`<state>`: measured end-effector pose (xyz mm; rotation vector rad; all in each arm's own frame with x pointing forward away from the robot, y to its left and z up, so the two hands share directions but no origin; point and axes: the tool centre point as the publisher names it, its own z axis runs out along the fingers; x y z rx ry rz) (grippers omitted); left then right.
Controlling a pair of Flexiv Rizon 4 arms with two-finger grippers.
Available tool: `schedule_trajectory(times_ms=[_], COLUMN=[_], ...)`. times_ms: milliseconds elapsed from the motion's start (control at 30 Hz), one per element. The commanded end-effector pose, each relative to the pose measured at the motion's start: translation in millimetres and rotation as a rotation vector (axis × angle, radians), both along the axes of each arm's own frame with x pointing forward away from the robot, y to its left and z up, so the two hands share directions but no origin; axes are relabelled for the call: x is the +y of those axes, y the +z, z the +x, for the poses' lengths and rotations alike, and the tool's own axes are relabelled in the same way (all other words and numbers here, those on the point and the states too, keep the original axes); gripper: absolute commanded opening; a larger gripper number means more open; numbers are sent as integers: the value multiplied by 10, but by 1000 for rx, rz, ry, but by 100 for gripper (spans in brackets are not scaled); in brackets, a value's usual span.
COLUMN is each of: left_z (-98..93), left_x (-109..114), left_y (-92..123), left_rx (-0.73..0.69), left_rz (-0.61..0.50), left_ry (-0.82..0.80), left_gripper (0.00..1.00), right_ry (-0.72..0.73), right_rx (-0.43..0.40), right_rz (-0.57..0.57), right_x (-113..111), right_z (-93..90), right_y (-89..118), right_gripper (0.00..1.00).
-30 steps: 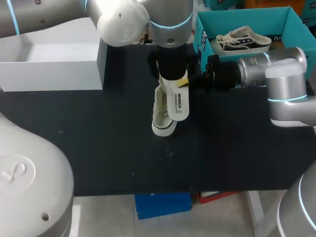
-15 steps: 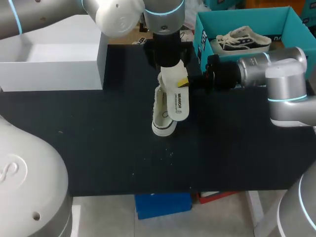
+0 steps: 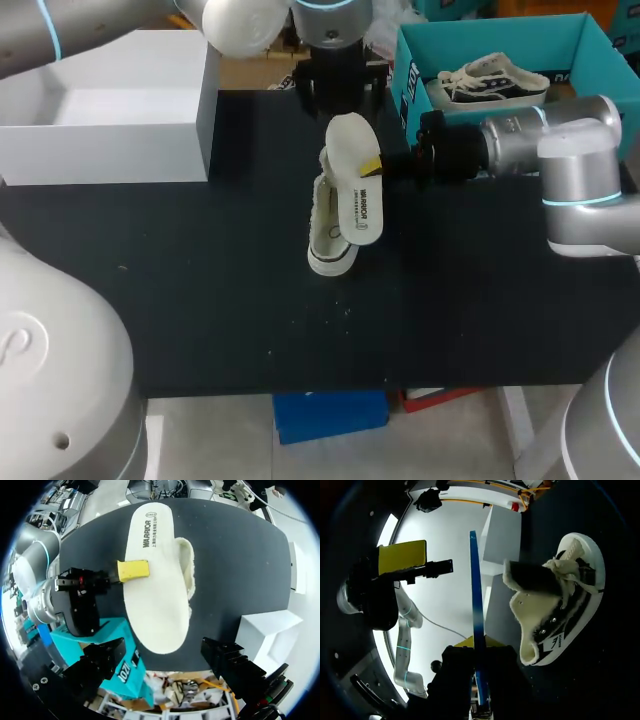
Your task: Take the shoe out of the shoebox, open the shoe tongue, remove and reinsert the insole, then place the shoe into the shoebox
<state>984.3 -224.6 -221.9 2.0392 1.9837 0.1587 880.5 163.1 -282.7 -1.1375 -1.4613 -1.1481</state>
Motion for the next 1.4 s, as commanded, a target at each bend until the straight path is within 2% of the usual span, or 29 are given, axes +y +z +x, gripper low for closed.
schedule_trajectory(times_ms=[33,233,433,900,1033,1200,1300,1400], left_z=[150,242,91,-724,-1006,-1272,-1406,-1506], left_x=[-45,-111,-145,-89,-106,-121,-118,-95], left_y=[-56,-87,-49,-23,-42,-81,-94,-128], left_rx=[13,34,37,54,61,70,61,67], left_rz=[-3,-8,-15,-8,-3,3,-57,-202], left_ry=[-3,2,-8,-3,-6,-11,-31,-76], left_gripper=[100,100,100,100,100,100,100,100], right_ry=[1,1,1,1,1,1,1,1], right_rx=[1,1,1,1,1,1,1,1], right_rz=[-3,-3,-3,-3,-3,-3,-3,-3], right_x=[9,9,9,9,9,9,9,9], right_z=[7,7,7,7,7,7,7,7], right_y=[1,1,1,1,1,1,1,1], right_gripper=[0,0,0,0,0,0,0,0])
